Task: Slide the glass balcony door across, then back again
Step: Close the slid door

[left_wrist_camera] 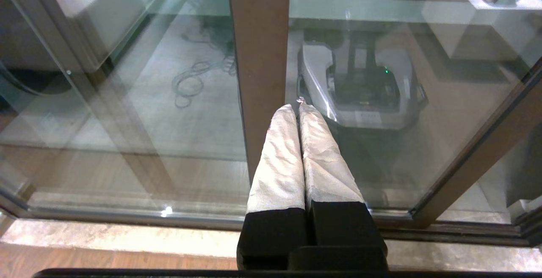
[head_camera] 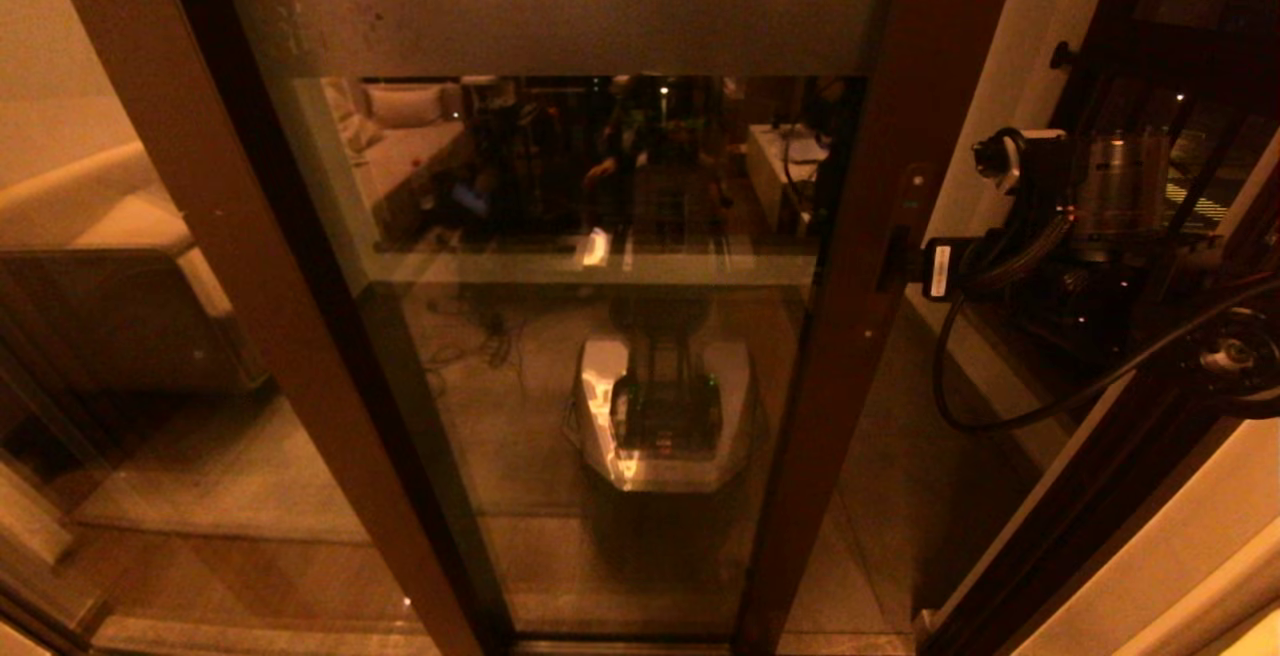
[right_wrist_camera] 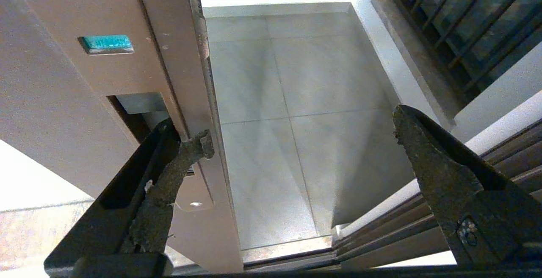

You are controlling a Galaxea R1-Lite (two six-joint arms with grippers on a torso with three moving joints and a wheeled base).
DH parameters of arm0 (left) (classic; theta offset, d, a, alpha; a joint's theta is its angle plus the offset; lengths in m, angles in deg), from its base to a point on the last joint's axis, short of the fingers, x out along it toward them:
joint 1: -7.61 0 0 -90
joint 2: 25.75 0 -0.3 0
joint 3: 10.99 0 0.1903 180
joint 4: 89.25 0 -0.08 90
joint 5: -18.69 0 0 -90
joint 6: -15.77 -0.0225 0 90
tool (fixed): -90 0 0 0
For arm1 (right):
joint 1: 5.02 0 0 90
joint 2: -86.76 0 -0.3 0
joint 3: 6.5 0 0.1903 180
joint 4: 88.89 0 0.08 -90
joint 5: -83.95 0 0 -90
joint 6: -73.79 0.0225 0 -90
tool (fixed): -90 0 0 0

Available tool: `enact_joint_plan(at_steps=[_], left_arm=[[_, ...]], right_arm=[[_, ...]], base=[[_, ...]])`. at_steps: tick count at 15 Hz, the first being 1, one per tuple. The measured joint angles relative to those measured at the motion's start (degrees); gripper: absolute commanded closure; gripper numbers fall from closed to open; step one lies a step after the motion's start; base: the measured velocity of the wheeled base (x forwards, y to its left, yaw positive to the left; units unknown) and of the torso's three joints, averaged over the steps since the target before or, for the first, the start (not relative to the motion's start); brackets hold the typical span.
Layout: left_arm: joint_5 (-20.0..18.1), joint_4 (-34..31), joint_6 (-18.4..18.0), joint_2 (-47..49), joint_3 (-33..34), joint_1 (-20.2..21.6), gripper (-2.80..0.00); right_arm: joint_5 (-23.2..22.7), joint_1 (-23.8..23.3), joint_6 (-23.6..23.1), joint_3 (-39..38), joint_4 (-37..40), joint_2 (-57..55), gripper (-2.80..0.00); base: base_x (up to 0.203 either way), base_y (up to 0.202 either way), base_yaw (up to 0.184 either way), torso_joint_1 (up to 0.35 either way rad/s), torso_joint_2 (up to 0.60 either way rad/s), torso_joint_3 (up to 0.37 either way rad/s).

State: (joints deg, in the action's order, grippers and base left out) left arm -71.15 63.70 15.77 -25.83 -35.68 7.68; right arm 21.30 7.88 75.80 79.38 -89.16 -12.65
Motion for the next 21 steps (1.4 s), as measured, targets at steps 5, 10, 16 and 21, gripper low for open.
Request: enact_joint_plan(at_steps=[5, 10, 16, 21], left_arm=[[-0.01, 0.02, 0.0, 0.0, 0.0, 0.0, 0.0], [0.0, 0.0, 0.0, 0.0, 0.0, 0.0, 0.0], [0.0, 0.02, 0.0, 0.0, 0.0, 0.0, 0.0], [-0.01, 0.0, 0.0, 0.0, 0.0, 0.0, 0.0]], right_arm=[[0.0, -1.48, -0.11, 0.31, 0.22, -0.2, -2.8], [0.49, -2.53, -0.23, 0.38, 0.32, -0.11, -2.8], [0.93, -3.88, -0.34, -0.26, 0.05, 0.88, -2.8], [0.62, -5.49, -0.74, -0.22, 0.02, 1.4, -2.8]], base=[[0.0, 0.0, 0.0, 0.0, 0.0, 0.0], [0.0, 0.0, 0.0, 0.0, 0.0, 0.0], [0.0, 0.0, 0.0, 0.0, 0.0, 0.0], [0.0, 0.0, 0.0, 0.0, 0.0, 0.0]])
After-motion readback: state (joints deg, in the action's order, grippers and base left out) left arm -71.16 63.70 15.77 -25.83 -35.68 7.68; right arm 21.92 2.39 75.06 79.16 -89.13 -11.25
